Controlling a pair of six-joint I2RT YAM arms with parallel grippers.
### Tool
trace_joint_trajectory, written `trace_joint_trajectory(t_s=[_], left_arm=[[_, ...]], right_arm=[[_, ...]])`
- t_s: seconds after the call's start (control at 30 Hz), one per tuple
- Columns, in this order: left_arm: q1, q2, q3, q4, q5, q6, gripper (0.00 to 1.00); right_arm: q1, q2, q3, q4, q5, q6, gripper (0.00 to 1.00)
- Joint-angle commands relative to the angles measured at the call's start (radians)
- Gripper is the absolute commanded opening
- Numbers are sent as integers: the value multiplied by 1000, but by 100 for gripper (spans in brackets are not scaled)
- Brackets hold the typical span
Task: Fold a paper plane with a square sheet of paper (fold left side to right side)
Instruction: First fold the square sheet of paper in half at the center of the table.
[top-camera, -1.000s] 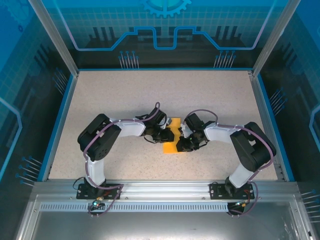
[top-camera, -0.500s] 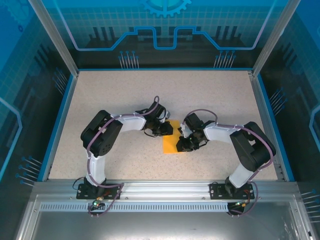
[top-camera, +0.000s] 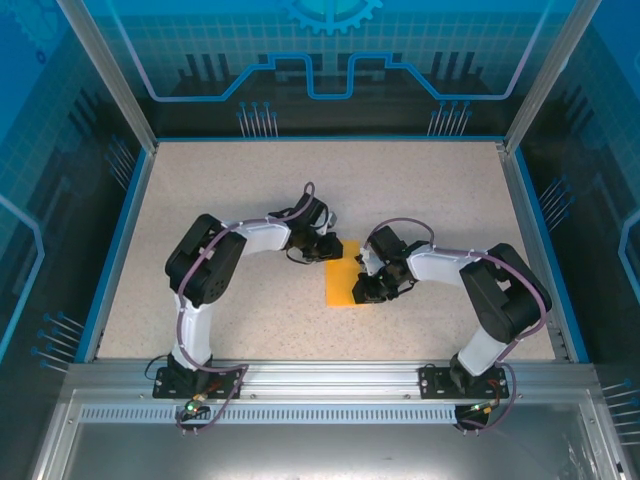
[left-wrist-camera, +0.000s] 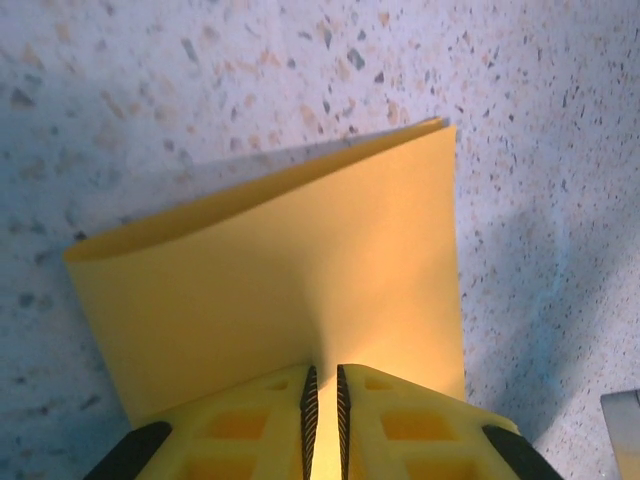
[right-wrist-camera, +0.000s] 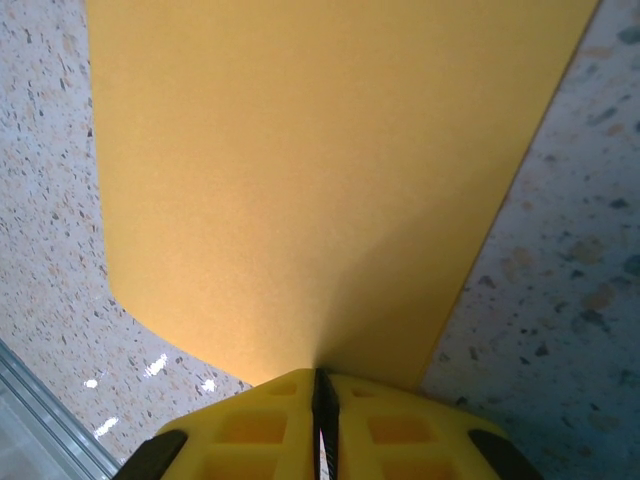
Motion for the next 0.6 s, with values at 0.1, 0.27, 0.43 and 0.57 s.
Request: trace_joint_trajectory(t_s=[0.1,0.27,0.43,0.57], left_arm=[[58,66,90,-21,-65,45,18],[81,99,138,-32,-61,46,18],[95,135,188,-53,-65,58,18],[112,125,190,-53,-58,60,18]], right_arm=[[6,43,-54,-111,152,-17,12],[6,35,-60,-111,151,-17,12],[6,35,-60,-110,150,-16,12],[6,34,-58,-108,145,-16,12]])
